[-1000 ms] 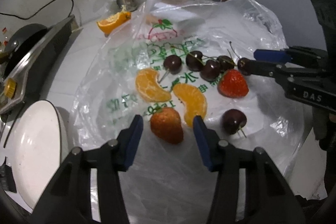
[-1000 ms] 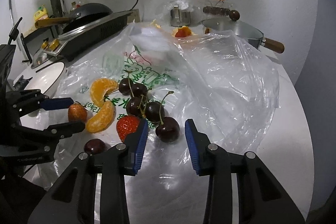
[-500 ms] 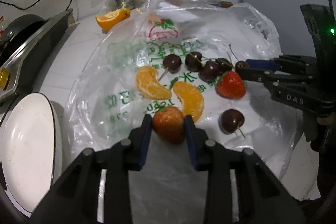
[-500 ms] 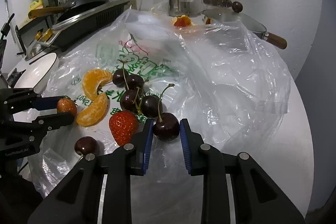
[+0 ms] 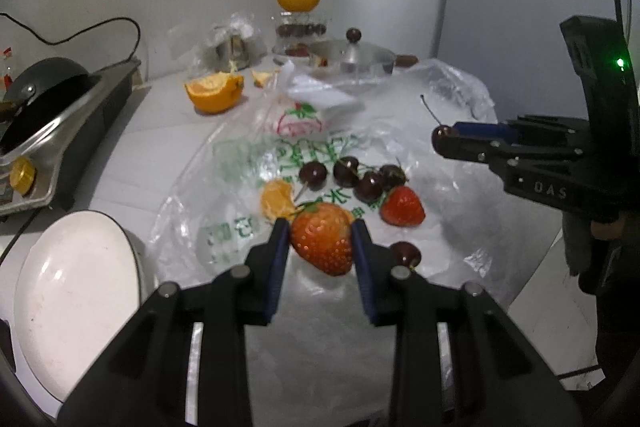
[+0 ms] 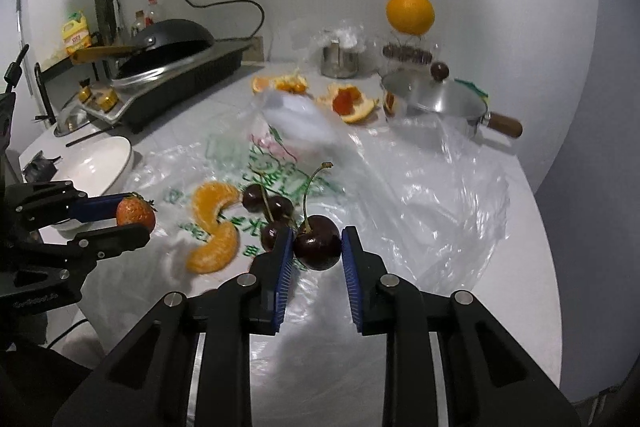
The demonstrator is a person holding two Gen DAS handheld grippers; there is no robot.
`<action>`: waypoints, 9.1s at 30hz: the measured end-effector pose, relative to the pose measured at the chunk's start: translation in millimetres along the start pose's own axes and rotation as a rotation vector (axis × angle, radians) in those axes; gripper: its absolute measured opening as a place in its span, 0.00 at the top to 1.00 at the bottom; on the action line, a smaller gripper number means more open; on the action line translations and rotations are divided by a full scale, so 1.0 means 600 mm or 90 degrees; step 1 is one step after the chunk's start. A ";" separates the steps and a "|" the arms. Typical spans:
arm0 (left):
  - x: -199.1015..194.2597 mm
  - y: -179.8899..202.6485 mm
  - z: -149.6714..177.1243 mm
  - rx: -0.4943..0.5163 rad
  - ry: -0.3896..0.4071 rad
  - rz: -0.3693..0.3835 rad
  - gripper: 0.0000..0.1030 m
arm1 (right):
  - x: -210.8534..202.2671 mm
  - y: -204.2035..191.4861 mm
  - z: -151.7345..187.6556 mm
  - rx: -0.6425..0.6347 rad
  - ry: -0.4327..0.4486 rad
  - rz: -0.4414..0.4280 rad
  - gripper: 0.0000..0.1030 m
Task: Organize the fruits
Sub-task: 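Grasp a strawberry with the left tool while the right tool grasps a cherry, then carry the strawberry and cherry with both tools over the white plate, then open the left tool releasing the strawberry while the right tool releases the cherry, then move both tools back to the bag and grasp a cherry with the right tool, then hold the cherry in the right tool while the left tool reaches an orange segment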
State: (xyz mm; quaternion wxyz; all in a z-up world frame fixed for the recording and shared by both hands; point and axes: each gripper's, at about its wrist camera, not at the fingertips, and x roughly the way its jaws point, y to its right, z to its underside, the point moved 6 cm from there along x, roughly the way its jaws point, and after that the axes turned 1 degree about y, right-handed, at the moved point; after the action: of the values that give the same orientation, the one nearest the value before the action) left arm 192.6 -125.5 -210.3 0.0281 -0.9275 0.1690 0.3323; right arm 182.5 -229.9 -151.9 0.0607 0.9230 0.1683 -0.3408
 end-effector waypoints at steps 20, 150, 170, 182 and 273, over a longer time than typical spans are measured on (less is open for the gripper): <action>-0.118 -0.100 0.017 -0.042 0.074 -0.028 0.69 | -0.027 -0.156 -0.057 -0.064 0.033 -0.030 0.74; -0.087 -0.046 0.053 -0.047 -0.008 -0.057 0.39 | -0.010 -0.139 0.040 -0.032 -0.022 -0.083 0.73; -0.051 -0.010 0.056 -0.026 -0.040 -0.067 0.39 | 0.049 -0.114 0.090 -0.019 -0.078 -0.108 0.66; -0.029 0.006 0.044 -0.006 -0.049 -0.072 0.39 | 0.057 -0.106 0.097 -0.018 -0.085 -0.126 0.70; 0.108 0.039 0.038 -0.024 -0.095 0.016 0.68 | 0.018 -0.030 0.017 -0.028 -0.021 -0.084 0.70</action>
State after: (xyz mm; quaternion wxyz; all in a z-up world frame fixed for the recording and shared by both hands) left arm 217.7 -162.7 -266.9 0.0187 -0.8984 0.1718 0.4038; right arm 177.9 -212.4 -166.6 0.0609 0.9026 0.2350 -0.3555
